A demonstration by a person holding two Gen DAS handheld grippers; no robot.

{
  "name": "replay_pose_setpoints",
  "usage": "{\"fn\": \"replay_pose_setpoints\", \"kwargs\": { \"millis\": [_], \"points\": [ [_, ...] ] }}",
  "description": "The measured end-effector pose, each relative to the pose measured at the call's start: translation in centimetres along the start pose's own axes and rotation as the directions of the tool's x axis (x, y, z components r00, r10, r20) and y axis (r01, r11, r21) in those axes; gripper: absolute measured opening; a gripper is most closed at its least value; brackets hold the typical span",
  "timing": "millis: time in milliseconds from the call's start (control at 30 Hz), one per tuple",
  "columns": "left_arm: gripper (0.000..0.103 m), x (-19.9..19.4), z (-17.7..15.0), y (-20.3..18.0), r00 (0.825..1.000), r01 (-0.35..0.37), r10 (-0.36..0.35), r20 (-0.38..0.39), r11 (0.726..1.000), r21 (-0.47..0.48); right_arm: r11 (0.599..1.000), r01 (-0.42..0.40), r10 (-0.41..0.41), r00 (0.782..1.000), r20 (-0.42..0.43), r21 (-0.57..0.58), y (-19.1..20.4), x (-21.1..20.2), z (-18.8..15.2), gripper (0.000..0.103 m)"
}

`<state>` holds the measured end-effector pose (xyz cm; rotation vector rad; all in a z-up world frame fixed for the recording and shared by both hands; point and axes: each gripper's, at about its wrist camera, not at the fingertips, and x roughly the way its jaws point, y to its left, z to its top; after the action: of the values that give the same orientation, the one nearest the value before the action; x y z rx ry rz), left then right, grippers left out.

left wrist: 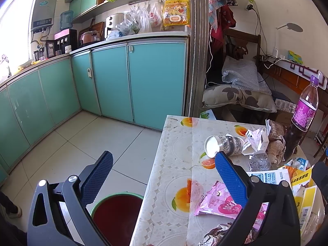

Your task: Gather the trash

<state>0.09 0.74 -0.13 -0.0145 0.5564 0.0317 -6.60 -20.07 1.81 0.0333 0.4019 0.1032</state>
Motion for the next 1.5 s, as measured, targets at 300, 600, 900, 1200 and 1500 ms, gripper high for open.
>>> {"fn": "replay_pose_setpoints", "kwargs": {
  "millis": [300,600,900,1200,1500],
  "points": [
    [0.096,0.1,-0.2,1.2,1.000,0.026,-0.026,-0.005,0.999,-0.030,0.999,0.031,-0.031,0.999,-0.010,-0.026,-0.8,-0.2,0.7,0.100],
    [0.096,-0.6,-0.1,0.9,0.998,0.034,-0.035,0.050,0.999,0.017,1.000,0.014,-0.016,0.985,-0.171,-0.009,-4.3,-1.2,1.2,0.100],
    [0.096,-0.6,-0.3,-0.4,0.987,0.144,-0.151,0.054,0.984,0.104,0.993,-0.017,0.062,0.922,-0.383,0.120,-3.5,0.2,-4.6,0.093],
    [0.096,0.8,-2.5,-1.3,0.926,0.354,-0.338,-0.168,0.931,0.083,0.978,-0.066,0.147,0.887,-0.437,0.196,-4.1,2.7,-6.3,0.027],
    [0.095,3.4,-5.1,-0.4,0.901,0.340,-0.320,-0.293,0.940,0.019,0.971,-0.080,0.155,0.926,-0.343,0.223,-6.1,1.3,-5.7,0.006]
  ]
}}
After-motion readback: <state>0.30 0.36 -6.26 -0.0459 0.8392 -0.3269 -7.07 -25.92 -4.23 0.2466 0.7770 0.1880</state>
